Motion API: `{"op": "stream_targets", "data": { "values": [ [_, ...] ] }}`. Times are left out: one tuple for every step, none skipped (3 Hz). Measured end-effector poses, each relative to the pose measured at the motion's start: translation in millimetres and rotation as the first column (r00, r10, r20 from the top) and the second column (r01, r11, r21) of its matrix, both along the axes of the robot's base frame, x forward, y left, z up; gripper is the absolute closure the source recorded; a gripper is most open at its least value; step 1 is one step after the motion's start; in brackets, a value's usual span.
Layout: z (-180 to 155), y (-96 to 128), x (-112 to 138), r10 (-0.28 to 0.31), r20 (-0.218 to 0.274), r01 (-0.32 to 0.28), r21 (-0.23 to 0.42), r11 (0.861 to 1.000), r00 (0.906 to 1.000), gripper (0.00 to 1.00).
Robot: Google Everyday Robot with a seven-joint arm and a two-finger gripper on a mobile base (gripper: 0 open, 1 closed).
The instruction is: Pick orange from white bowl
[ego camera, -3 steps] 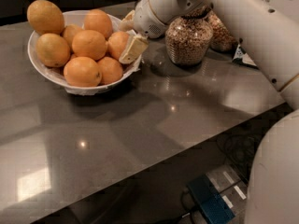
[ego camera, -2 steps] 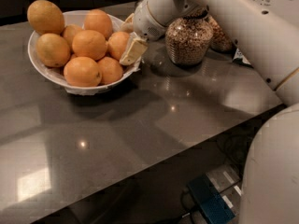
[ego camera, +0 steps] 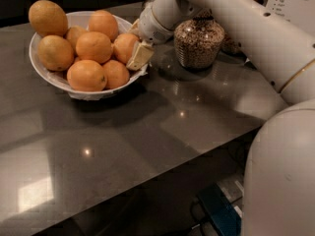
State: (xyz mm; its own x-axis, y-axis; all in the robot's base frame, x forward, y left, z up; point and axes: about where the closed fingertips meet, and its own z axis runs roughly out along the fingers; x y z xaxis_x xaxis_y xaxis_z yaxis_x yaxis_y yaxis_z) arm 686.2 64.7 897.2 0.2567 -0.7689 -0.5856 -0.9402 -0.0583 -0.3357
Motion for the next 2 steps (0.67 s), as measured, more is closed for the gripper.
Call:
{"op": "stream_targets", "data": {
  "values": [
    [-2.4,2.0,2.7,0.003,-0.004,-0.003,-0.004,1.000,1.0000,0.51],
    [-2.4,2.0,2.7,0.003,-0.004,-0.003,-0.004,1.000,1.0000,0.73]
  ]
}}
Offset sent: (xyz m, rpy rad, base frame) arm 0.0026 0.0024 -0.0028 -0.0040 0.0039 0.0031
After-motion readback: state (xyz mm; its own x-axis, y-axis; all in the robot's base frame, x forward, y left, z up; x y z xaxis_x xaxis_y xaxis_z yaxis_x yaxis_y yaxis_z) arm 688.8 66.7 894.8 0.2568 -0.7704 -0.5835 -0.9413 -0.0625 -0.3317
